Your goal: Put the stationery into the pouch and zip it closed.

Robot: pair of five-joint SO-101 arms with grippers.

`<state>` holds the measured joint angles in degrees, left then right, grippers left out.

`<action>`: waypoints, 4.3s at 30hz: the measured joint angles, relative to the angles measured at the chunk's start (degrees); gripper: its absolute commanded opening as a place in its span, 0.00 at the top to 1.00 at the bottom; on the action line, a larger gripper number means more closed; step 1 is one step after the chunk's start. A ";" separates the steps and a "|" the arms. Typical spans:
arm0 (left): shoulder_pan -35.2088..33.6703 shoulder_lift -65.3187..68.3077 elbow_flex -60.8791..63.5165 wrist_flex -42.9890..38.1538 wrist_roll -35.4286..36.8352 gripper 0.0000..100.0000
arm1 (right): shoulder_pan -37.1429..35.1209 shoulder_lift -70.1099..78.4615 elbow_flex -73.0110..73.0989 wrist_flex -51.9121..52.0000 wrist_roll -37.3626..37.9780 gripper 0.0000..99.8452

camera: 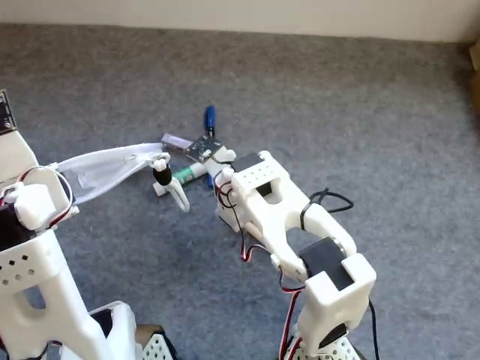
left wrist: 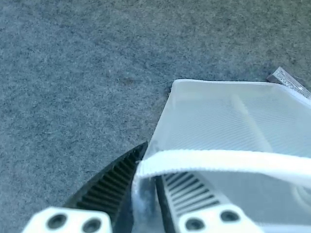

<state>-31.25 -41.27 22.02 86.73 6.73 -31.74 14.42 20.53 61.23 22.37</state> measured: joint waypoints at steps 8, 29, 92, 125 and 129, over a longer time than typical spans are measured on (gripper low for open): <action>-1.67 0.00 0.09 0.00 0.00 1.00 | -0.18 -5.63 5.19 0.88 -0.62 1.00; -2.02 0.00 0.09 0.00 0.00 1.00 | -3.34 -46.59 19.43 2.20 -10.99 1.00; -2.02 0.00 1.05 -0.09 0.00 1.00 | -16.09 -96.00 35.16 -57.14 -29.98 1.00; -2.02 0.00 1.05 -0.09 0.00 1.00 | -20.57 -60.04 35.16 -91.43 -30.07 1.00; -2.02 0.00 1.05 -0.09 0.00 1.00 | -22.07 -54.33 35.16 -91.52 -30.15 1.00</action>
<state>-33.27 -41.27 23.08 86.64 6.73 -53.80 -39.91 55.69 -30.29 -7.78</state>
